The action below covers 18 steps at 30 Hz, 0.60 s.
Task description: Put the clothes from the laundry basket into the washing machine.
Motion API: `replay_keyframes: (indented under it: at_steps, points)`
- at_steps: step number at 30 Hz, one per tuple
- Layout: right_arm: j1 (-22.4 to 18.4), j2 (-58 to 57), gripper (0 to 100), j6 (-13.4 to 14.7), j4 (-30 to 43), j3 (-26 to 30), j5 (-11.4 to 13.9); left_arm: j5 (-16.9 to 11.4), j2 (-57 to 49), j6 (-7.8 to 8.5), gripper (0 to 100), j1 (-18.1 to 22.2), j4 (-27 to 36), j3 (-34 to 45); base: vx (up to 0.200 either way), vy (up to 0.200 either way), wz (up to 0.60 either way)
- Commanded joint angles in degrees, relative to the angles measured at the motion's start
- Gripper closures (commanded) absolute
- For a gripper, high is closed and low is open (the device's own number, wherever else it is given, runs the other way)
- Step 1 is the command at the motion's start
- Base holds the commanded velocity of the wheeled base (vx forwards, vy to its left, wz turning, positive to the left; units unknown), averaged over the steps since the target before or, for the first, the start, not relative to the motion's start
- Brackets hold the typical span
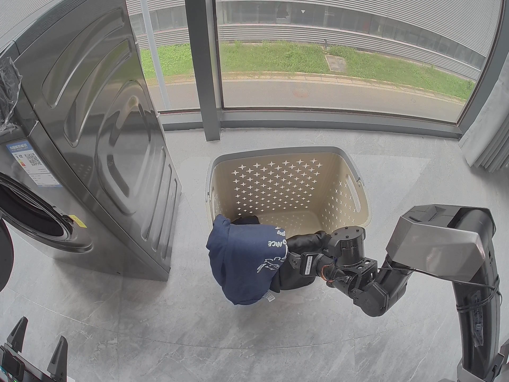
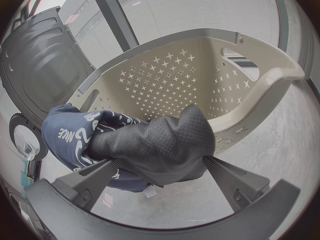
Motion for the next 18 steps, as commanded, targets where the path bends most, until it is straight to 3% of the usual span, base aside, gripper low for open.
replay_keyframes:
  at_steps: [1, 2, 3, 13, 18]
  points:
    - [0.16, 0.87, 0, 0.01, -0.09, -0.69, 0.01, 0.02, -0.49, -0.01, 0, 0.01, 0.01, 0.92, 0.0, 0.0, 0.0]
    - [0.16, 0.95, 0, 0.01, -0.18, -1.04, 0.01, 0.02, -0.49, -0.01, 0, 0.01, 0.01, 0.92, 0.0, 0.0, 0.0]
    - [0.25, 0.95, 100, 0.01, -0.35, -1.22, 0.01, 0.02, -0.49, -0.01, 0, 0.01, 0.01, 0.92, 0.0, 0.0, 0.0]
    - [1.22, 0.69, 100, 0.01, -2.55, 0.19, 0.01, 0.02, -0.49, -0.01, 0, 0.01, 0.01, 0.92, 0.0, 0.0, 0.0]
    - [1.74, -2.65, 100, -0.6, -5.28, 4.32, 0.1, 0.02, -0.49, -0.01, 0, 0.01, 0.01, 0.92, 0.0, 0.0, 0.0]
